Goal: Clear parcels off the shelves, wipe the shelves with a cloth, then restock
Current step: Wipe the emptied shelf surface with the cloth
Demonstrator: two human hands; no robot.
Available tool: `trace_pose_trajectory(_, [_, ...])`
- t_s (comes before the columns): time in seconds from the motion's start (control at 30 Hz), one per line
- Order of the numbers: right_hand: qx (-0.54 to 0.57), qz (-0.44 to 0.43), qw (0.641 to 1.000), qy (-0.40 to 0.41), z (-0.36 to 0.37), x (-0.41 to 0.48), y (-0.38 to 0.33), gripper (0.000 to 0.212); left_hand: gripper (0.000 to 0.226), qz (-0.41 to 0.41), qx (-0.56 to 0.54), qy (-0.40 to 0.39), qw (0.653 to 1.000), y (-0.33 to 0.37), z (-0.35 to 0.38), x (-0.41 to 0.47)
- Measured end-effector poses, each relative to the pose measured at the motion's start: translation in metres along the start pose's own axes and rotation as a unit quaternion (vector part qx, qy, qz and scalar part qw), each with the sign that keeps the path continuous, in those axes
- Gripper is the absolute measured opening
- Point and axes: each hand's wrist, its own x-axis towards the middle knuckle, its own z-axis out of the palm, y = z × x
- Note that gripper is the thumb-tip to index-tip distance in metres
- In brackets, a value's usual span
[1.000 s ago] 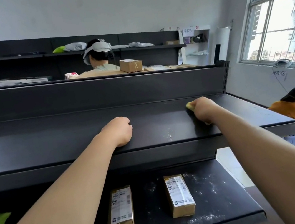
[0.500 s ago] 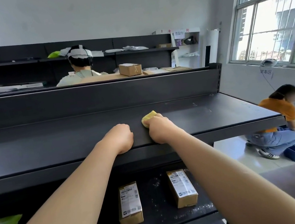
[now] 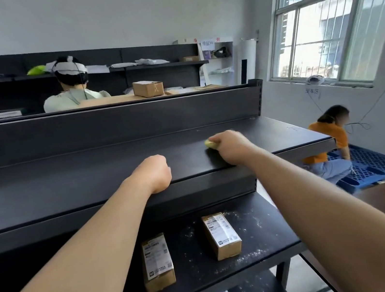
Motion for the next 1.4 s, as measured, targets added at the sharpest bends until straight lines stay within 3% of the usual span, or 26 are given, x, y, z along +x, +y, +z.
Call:
trace_pose_trajectory(0.1, [0.043, -0.054, 0.997, -0.039, 0.023, 0.001, -0.030, 0.044, 0.024, 0.017, -0.006, 0.003, 1.000, 0.014, 0.006, 0.004])
trace_pose_trajectory(0.2, [0.027, -0.068, 0.996, -0.053, 0.031, 0.005, -0.016, 0.047, 0.025, 0.031, 0.001, 0.003, 1.000, 0.026, 0.011, 0.011])
trace_pose_trajectory(0.53, [-0.021, 0.076, 0.996, -0.047, -0.012, 0.054, 0.143, 0.035, 0.026, 0.020, -0.004, 0.006, 1.000, 0.042, 0.019, 0.043])
trace_pose_trajectory(0.67, [-0.003, -0.009, 1.000, -0.007, -0.003, 0.076, 0.104, 0.048, 0.028, -0.005, 0.005, 0.002, 1.000, 0.051, 0.022, 0.061])
trace_pose_trajectory(0.77, [0.001, -0.089, 0.994, -0.057, 0.017, 0.095, 0.062, 0.049, 0.029, -0.017, 0.010, -0.001, 1.000, 0.064, 0.024, 0.077])
trace_pose_trajectory(0.9, [-0.037, -0.085, 0.988, -0.121, 0.023, 0.123, 0.072, 0.052, 0.032, -0.029, 0.013, -0.004, 0.999, 0.078, 0.026, 0.098])
trace_pose_trajectory(1.13, [-0.069, -0.009, 0.992, -0.102, -0.009, 0.146, 0.148, 0.028, 0.035, -0.050, 0.041, 0.001, 0.998, 0.080, 0.029, 0.118])
trace_pose_trajectory(1.27, [0.015, -0.085, 0.992, -0.088, 0.004, 0.147, 0.105, 0.033, 0.037, -0.069, 0.036, -0.002, 0.997, 0.077, 0.028, 0.127])
trace_pose_trajectory(1.4, [-0.018, -0.162, 0.974, -0.156, 0.028, 0.158, 0.056, 0.042, 0.038, -0.077, 0.057, -0.013, 0.995, 0.078, 0.025, 0.132])
